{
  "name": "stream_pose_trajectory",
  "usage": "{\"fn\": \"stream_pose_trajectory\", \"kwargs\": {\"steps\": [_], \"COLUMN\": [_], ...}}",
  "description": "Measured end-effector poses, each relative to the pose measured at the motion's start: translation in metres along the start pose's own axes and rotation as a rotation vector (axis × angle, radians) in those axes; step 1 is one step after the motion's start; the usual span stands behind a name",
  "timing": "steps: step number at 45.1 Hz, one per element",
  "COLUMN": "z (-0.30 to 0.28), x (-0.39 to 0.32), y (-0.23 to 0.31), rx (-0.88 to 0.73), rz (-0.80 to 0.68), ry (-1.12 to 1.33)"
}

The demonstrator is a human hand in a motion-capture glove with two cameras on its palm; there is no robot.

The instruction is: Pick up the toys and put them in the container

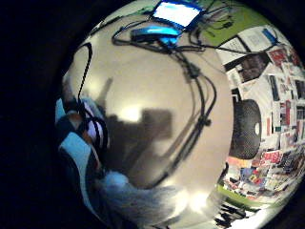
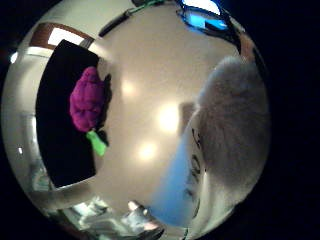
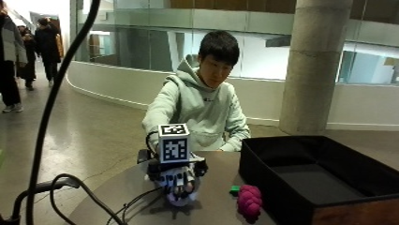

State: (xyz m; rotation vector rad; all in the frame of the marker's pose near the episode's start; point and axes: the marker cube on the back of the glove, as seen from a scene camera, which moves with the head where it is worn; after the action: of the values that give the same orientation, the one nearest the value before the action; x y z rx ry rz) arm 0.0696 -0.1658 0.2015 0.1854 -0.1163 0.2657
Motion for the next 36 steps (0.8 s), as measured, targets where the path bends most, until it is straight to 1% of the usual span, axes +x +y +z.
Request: {"fn": "stream_pose_trajectory", "kwargs": {"steps": [6,12,19,25,32,36], "z": [-0.041,-0.105,-0.199,-0.271,-0.299,-0.296], "x": [-0.025,-0.054,-0.115,-0.197,-0.277,-0.31], "y": [0.017,0.027,0.046,0.075,0.085,0.084], "rx": [-0.09,-0.083,0.05,0.247,0.427,0.443], "rz": [-0.068,-0.177,-0.259,-0.343,-0.47,-0.529], "ry": [0.003,0.04,0.053,0.008,-0.085,-0.131]}}
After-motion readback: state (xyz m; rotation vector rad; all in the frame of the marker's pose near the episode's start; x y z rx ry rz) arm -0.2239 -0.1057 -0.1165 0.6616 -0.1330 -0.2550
